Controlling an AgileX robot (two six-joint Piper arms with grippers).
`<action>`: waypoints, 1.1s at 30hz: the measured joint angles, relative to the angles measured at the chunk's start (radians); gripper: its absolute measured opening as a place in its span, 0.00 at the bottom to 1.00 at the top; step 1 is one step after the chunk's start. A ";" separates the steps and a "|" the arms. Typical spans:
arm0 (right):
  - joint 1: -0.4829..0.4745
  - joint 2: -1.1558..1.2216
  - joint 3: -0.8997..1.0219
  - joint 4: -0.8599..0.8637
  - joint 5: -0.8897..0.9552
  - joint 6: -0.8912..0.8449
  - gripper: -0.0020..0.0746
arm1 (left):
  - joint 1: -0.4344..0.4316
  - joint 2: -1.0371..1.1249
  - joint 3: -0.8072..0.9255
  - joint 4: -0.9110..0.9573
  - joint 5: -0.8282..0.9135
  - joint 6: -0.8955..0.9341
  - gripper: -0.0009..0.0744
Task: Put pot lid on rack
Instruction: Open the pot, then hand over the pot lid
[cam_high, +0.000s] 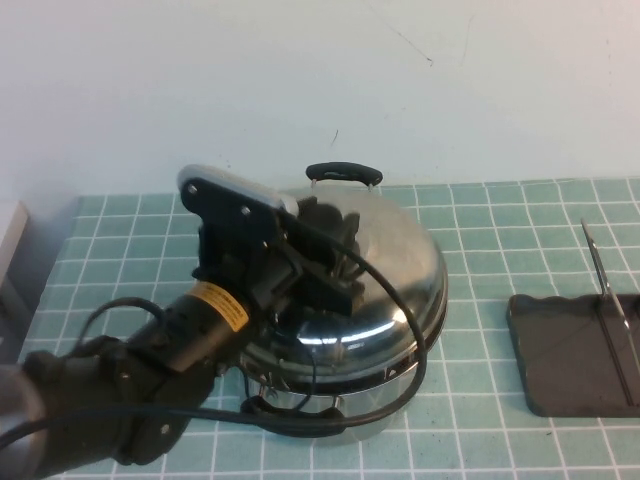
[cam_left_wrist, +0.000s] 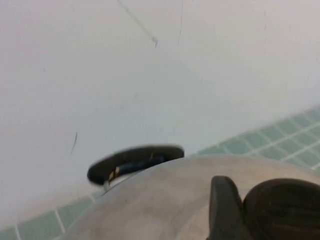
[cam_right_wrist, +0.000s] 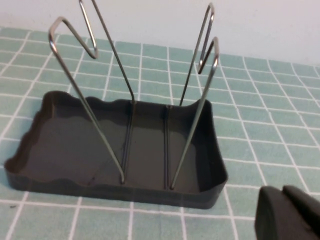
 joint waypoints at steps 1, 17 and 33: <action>0.000 0.000 0.000 -0.016 0.001 0.000 0.02 | 0.000 -0.028 0.000 0.005 -0.003 -0.011 0.44; 0.000 0.000 0.000 0.393 -0.188 0.498 0.02 | 0.000 -0.302 0.000 0.435 -0.035 -0.852 0.44; 0.261 0.050 -0.184 0.811 -0.189 0.234 0.02 | 0.000 -0.195 0.000 0.501 -0.225 -0.791 0.44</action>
